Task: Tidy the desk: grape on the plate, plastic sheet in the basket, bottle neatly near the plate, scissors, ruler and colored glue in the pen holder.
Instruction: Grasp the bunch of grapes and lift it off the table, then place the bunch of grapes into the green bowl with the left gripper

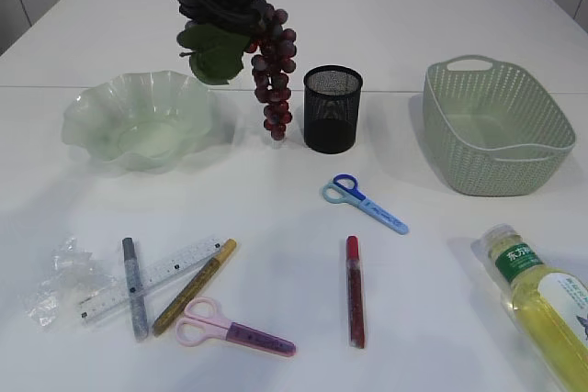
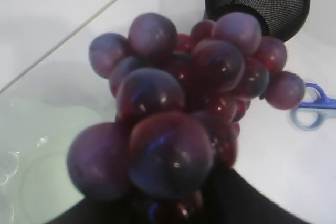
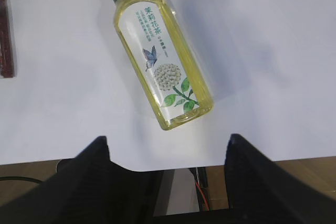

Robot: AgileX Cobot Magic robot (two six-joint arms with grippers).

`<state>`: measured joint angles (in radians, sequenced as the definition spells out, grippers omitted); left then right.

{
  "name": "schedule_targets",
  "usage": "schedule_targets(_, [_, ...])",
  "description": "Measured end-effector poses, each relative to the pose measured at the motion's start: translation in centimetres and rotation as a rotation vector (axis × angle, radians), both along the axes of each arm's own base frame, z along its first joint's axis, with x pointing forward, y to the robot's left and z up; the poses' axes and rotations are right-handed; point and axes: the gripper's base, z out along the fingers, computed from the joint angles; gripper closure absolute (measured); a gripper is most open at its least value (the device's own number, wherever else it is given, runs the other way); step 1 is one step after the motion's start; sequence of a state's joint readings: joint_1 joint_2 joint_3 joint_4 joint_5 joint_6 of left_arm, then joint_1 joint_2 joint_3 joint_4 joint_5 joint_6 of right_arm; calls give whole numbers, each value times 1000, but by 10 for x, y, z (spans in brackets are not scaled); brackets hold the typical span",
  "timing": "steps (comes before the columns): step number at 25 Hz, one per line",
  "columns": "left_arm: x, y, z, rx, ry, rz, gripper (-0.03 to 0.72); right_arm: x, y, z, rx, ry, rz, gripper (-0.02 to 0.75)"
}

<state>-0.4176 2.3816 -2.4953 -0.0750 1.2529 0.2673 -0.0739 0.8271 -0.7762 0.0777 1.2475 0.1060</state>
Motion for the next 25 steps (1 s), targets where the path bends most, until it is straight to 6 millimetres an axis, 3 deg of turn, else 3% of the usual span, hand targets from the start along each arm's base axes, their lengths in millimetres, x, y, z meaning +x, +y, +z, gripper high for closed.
schedule_targets(12, [-16,23,60,61,-146,114,494,0,0,0,-1,0,0,207])
schedule_targets(20, [-19,41,82,64,-196,196,494,0,0,0,-3,0,0,207])
schedule_targets(25, [-9,72,83,50,-190,304,494,0,0,0,-3,0,0,207])
